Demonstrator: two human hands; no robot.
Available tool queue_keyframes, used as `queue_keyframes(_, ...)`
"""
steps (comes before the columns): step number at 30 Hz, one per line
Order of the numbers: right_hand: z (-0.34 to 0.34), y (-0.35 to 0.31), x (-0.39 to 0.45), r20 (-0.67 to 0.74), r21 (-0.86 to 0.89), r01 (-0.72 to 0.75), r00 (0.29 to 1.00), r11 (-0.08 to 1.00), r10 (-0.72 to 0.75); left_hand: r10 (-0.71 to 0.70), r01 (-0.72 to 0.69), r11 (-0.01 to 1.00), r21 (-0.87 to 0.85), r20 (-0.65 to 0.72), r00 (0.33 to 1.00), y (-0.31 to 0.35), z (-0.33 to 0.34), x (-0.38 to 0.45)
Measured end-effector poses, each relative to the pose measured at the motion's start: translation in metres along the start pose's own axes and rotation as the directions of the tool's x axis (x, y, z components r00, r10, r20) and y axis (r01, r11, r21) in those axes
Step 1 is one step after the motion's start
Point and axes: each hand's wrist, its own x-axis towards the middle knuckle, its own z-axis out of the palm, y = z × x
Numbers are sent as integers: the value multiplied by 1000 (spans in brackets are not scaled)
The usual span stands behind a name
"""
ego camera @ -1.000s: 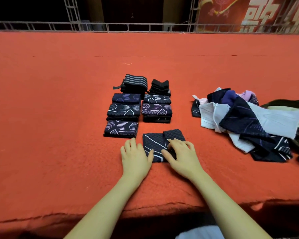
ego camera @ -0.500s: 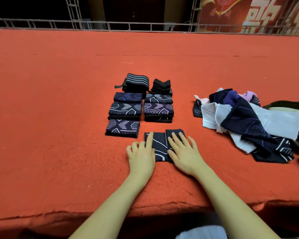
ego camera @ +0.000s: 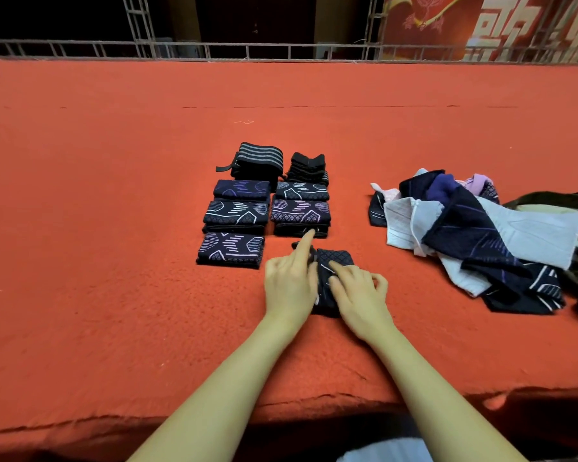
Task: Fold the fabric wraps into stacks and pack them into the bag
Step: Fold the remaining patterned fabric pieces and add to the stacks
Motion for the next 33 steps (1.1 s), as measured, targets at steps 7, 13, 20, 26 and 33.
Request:
queue_keyframes(7, -5, 4, -5, -342, 417, -154, 886, 896, 312, -40, 288, 799, -528, 431, 901, 26, 21, 4)
queue_keyframes(13, -4, 5, -8, -442, 342, -124, 853, 931, 276, -22, -2, 999, 40, 579, 815, 7, 25, 8)
queue_keyframes(20, 5, 9, -10, -398, 122, -248, 875, 961, 276, -52, -320, 902, 289, 810, 584, -4, 25, 26)
queue_keyframes(26, 9, 11, -8, -288, -62, -409, 881, 910, 376, -84, -398, 861, 316, 861, 501, -1, 25, 43)
queue_keyframes(33, 15, 12, -6, -282, -166, -335, 917, 927, 281, -67, -401, 857, 323, 843, 534, -4, 17, 36)
